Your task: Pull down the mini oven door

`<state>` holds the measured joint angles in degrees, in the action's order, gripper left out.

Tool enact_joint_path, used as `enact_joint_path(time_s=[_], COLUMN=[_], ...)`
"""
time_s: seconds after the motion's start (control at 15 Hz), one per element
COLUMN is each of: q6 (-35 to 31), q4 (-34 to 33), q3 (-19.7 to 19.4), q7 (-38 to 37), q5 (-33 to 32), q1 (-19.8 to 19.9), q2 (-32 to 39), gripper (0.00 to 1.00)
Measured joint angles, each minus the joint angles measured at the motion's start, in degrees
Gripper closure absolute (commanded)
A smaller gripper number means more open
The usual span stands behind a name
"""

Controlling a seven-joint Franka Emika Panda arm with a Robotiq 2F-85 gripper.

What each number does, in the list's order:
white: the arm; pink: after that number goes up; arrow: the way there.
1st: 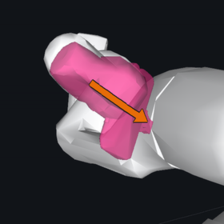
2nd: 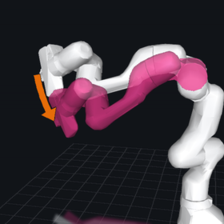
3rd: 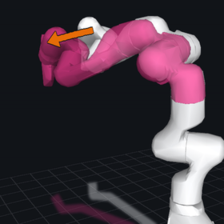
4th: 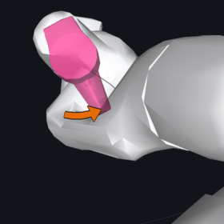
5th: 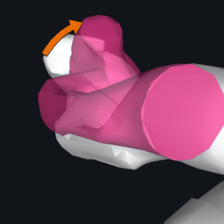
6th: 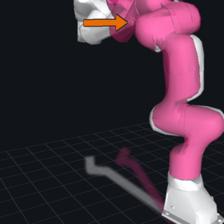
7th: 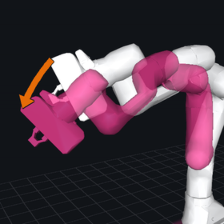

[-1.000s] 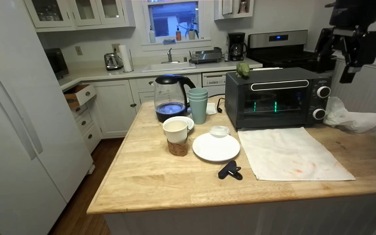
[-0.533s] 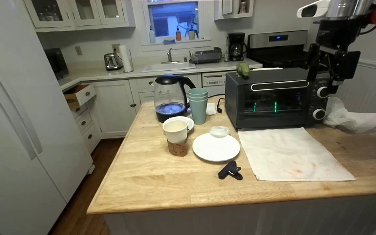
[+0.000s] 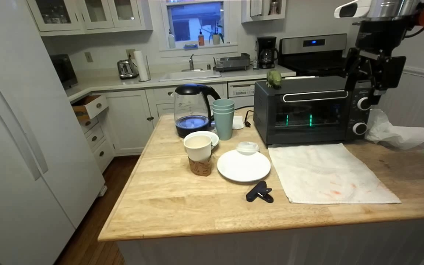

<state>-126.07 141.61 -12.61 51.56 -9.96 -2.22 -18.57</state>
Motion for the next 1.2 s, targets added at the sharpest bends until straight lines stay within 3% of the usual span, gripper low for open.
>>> enact_joint_path(time_s=[0.67,1.2], q6=[-8.89,-10.44], q4=[-1.17,-4.44], q3=[-1.42,-1.41], q7=[10.0,15.41], q5=[0.49,1.06], q1=[3.12,4.4], q2=[5.22,9.13], gripper=[0.0,0.0])
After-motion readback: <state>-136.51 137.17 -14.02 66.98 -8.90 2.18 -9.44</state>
